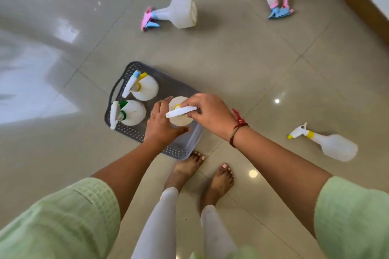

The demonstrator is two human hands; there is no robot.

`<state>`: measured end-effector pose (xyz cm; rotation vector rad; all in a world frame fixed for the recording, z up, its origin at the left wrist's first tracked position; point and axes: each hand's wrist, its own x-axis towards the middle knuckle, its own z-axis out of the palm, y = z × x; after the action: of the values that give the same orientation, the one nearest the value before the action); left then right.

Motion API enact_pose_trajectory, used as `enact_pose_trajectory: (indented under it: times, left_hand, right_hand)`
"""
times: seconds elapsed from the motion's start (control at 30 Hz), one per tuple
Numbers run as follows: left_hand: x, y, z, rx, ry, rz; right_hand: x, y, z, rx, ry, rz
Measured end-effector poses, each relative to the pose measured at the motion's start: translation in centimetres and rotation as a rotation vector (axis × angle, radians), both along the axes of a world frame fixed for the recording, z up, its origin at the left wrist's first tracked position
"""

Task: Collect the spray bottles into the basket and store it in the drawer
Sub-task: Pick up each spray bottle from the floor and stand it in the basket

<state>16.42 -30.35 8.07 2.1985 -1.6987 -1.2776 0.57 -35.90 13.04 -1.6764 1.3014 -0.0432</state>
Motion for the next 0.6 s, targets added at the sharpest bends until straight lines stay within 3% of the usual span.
enact_pose_trajectory:
  times: [0.37,0.5,0.6]
  left_hand:
    - [7.6,8.8,-0.3,0.055,-0.011,0.197]
    - [7.8,8.8,-0.5,0.031,-0.013,0.17]
    - [7.5,7.9,-1.1,0.057,-0.131,0.079]
  right_hand:
    - [9.6,2.8,-2.8,0.111,0.06,0.254]
    - [10.5,2.4,-4.0,0.144,0.116,0.344]
    - [10.9,2.4,-4.5,0.17,0.094,0.401]
